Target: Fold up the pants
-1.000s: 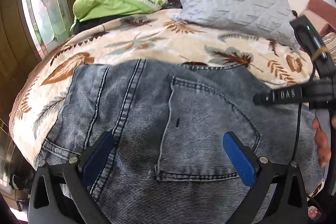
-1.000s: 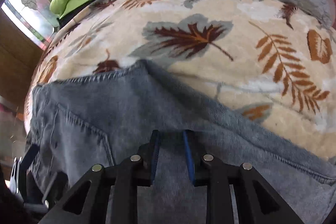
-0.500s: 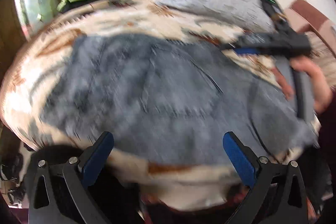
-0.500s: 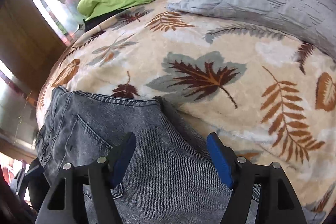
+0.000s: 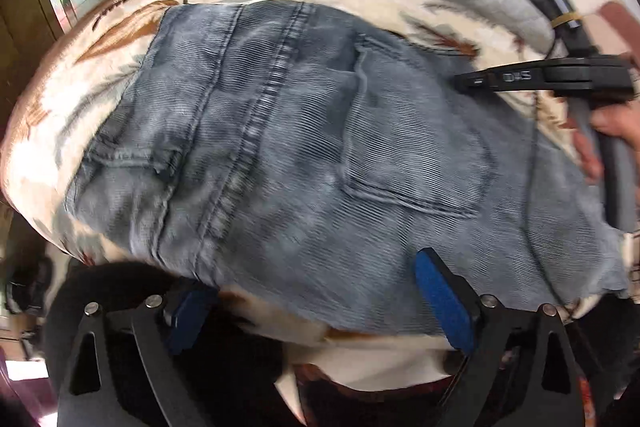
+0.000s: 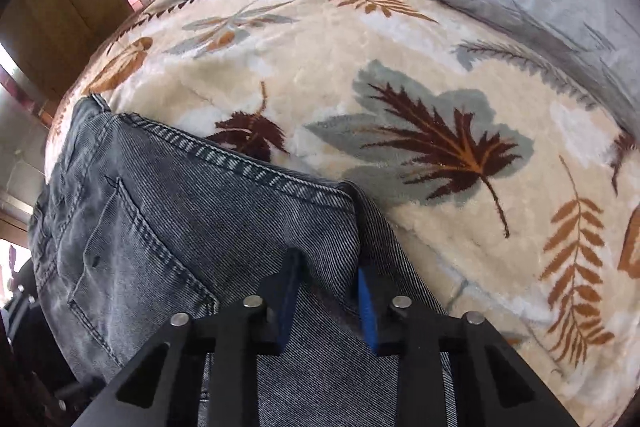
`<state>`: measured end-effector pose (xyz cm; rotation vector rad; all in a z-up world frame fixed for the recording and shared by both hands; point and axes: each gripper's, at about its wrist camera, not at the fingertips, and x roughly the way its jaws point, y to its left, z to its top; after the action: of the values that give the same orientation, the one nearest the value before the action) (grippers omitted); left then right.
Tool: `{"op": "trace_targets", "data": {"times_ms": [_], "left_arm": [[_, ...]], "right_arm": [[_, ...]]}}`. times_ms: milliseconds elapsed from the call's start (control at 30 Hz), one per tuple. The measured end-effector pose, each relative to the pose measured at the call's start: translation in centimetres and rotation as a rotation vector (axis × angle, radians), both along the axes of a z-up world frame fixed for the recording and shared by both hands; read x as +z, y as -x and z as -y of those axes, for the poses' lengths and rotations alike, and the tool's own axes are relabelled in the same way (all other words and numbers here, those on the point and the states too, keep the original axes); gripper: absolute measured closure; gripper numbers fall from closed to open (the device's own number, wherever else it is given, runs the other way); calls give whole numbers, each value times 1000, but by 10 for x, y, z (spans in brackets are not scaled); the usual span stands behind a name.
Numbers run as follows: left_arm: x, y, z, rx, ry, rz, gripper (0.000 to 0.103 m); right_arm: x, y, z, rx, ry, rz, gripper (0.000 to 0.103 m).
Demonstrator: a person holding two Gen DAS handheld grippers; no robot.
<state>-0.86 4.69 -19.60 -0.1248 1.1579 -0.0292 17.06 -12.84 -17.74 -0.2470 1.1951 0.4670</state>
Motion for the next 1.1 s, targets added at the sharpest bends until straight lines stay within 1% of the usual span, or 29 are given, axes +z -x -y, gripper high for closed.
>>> {"op": "trace_targets", "data": {"times_ms": [33, 100, 267, 300, 400, 500, 600, 700, 800, 867, 967, 1033, 1100], "left_arm": [[-2, -3, 0, 1, -5, -13, 8], [-2, -7, 2, -2, -23, -12, 8], [-3, -11, 7, -10, -42, -10, 8], [-4, -8, 10, -10, -44, -10, 8], [0, -12, 16, -11, -59, 2, 8], [0, -22, 17, -11, -64, -7, 8], [1, -20, 20, -28, -79, -10, 8], [2, -14, 20, -46, -68, -39, 8], [18, -5, 18, -53, -96, -42, 8], [34, 8, 24, -72, -119, -13, 8], [51, 22, 41, -131, -160, 48, 8], [62, 27, 62, -201, -175, 98, 8], [66, 27, 85, -271, -192, 134, 8]], "right_arm": [[-1, 0, -3, 4, 25, 7, 80], [-3, -1, -8, 5, 60, 14, 82], [-3, -7, -9, -40, 55, 29, 84], [-3, -8, -10, -44, 67, 40, 84], [-3, -11, -18, -44, 104, 63, 86], [-1, -15, -15, -70, 95, 77, 86], [1, -14, -10, -90, 60, 71, 86], [10, -2, -3, -76, -25, 53, 83], [35, 19, 20, -124, -113, 81, 83], [50, 37, 47, -162, -167, 91, 83], [63, 66, 104, -267, -178, 97, 83], [66, 88, 150, -353, -181, 101, 83], [67, 109, 196, -456, -182, 90, 83]]}}
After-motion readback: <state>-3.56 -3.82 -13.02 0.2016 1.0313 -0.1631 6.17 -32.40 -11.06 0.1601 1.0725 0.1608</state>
